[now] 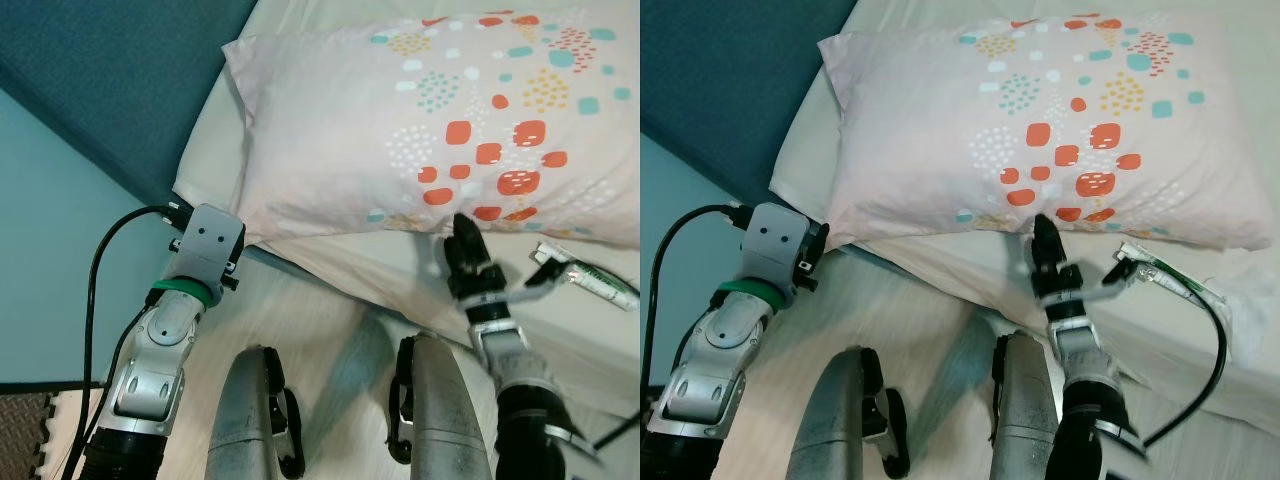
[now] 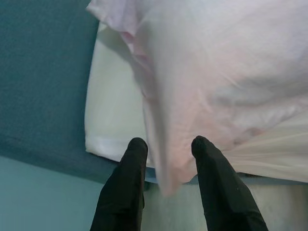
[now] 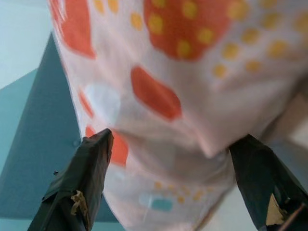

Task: Clean up the room

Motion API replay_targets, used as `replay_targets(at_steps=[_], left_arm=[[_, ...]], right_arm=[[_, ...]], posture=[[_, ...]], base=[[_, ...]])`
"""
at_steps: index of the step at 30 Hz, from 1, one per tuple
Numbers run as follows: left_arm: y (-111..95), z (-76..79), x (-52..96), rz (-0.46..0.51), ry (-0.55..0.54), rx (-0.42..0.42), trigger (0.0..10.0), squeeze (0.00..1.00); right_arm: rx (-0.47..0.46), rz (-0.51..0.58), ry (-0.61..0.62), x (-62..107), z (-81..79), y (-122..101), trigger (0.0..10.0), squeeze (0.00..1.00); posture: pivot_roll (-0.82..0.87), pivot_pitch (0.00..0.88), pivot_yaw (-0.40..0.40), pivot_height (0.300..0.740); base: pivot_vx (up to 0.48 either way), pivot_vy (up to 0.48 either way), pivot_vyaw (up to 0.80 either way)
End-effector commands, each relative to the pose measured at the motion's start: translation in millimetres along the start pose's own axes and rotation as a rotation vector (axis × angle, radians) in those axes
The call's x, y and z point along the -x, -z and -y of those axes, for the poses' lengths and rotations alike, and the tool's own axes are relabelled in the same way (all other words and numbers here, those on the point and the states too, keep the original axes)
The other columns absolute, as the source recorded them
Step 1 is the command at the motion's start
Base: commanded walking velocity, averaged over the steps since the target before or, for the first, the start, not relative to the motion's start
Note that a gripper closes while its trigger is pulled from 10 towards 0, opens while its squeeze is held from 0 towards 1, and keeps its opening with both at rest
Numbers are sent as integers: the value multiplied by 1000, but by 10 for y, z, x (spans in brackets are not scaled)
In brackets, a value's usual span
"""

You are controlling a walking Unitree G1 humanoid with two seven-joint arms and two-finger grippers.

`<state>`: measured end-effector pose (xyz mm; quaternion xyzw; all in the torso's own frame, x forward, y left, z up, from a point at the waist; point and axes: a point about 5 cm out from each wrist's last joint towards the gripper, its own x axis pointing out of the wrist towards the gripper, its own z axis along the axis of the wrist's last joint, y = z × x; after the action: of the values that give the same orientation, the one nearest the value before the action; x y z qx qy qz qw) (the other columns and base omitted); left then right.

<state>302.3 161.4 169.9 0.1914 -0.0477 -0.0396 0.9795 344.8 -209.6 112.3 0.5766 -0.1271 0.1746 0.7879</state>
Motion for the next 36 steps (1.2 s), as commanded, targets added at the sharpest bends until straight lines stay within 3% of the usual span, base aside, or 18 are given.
replay_targets(at_steps=[1, 7, 9, 10, 12, 16, 18, 20, 28, 29, 36], left_arm=[[81, -45, 59, -40, -9, -7, 10000, 0], [25, -107, 62, -28, -30, -10, 10000, 0], [-1, -165, 61, -22, -45, -17, 10000, 0], [-1, -165, 61, -22, -45, -17, 10000, 0], [-10, -206, 65, -21, -56, -24, 10000, 0], [-23, -226, 70, -20, -65, -25, 10000, 0], [-23, -226, 70, -20, -65, -25, 10000, 0], [-37, -245, 64, -17, -76, -23, 10000, 0], [-41, -248, 48, -17, -82, -20, 10000, 0], [-42, -244, 38, -16, -82, -18, 10000, 0], [-50, -263, 10, -15, -87, -15, 10000, 0]], right_arm=[[-24, 5, 74, 75, 105, 47, 10000, 0], [-8, 21, 120, -111, 56, -18, 10000, 0], [11, 70, 150, -344, -65, -150, 10000, 0], [11, 70, 150, -344, -65, -150, 10000, 0], [27, 115, 159, -577, -236, -281, 10000, 0], [42, 129, 146, -748, -390, -348, 10000, 0], [42, 129, 146, -748, -390, -348, 10000, 0], [63, 124, 129, -927, -572, -387, 10000, 0], [67, 152, 215, -977, -594, -432, 10000, 0], [73, 167, 259, -963, -568, -459, 0, 0], [94, 202, 296, -968, -588, -582, 0, 0]], posture=[[133, 388, 185, 620], [150, 386, 179, 620], [163, 383, 179, 620], [163, 383, 179, 620], [167, 378, 175, 620], [168, 366, 167, 620], [168, 366, 167, 620], [160, 359, 162, 620], [150, 356, 162, 620], [145, 355, 164, 620], [137, 350, 162, 620]], base=[[0, 0, 0], [0, 0, 0], [0, 0, 0], [0, 0, 0], [0, 0, 0], [0, 0, 0], [0, 0, 0], [0, 0, 0], [0, 0, 0], [0, 0, 0], [0, 0, 0]])
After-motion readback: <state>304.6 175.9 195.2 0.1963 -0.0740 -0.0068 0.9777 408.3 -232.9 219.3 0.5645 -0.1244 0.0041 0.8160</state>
